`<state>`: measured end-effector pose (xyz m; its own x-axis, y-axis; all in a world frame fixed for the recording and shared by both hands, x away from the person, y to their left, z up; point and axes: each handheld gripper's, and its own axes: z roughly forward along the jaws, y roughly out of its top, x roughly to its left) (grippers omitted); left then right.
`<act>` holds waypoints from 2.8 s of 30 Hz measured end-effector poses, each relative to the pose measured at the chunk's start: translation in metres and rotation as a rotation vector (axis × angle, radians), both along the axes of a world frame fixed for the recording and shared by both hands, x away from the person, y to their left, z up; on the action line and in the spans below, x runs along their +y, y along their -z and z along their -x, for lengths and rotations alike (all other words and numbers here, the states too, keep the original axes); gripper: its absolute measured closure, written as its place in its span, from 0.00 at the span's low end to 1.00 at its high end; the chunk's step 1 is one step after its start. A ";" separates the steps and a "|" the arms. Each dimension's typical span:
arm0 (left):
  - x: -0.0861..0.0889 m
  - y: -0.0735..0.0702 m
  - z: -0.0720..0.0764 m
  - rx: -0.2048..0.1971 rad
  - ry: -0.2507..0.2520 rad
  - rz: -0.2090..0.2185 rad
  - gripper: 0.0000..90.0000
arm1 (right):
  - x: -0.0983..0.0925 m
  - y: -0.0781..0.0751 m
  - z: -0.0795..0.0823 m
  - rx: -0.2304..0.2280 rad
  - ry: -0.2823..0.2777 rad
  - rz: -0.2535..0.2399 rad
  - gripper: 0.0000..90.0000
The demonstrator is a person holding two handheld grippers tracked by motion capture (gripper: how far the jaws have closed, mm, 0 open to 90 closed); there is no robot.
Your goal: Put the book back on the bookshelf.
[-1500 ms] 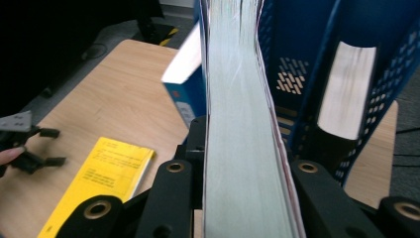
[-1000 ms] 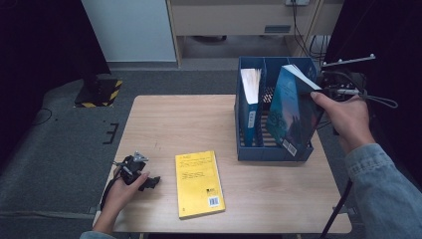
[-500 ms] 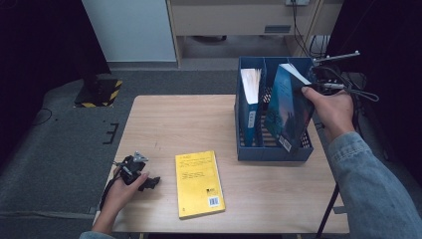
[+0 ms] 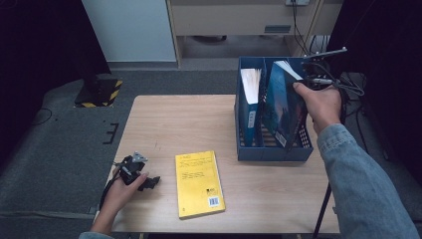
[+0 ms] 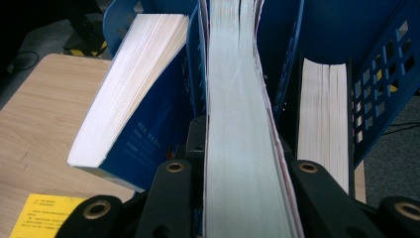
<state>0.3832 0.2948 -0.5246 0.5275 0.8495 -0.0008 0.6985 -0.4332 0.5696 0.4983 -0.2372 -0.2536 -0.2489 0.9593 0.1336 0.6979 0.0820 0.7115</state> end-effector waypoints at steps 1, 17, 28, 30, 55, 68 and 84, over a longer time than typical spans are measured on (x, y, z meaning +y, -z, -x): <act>0.000 0.000 0.000 0.000 0.000 0.000 0.00 | 0.001 0.000 -0.001 -0.003 0.000 0.005 0.81; 0.000 0.000 0.000 0.000 0.005 0.002 0.00 | 0.013 0.007 -0.019 -0.072 0.039 0.007 0.81; 0.000 0.000 0.000 0.001 0.006 0.001 0.00 | 0.018 0.020 -0.028 -0.062 0.028 0.016 0.81; 0.000 0.000 0.000 0.001 0.006 0.001 0.00 | 0.020 0.027 -0.030 -0.052 0.028 0.014 0.81; -0.001 0.000 -0.001 -0.001 0.010 0.003 0.00 | 0.019 0.071 -0.042 -0.020 0.057 -0.030 0.81; -0.001 0.000 -0.001 -0.002 0.010 0.004 0.00 | 0.012 0.072 -0.045 -0.045 0.086 -0.071 0.81; -0.002 0.001 -0.002 -0.005 0.008 0.006 0.00 | 0.011 0.076 -0.043 0.002 0.060 -0.050 0.79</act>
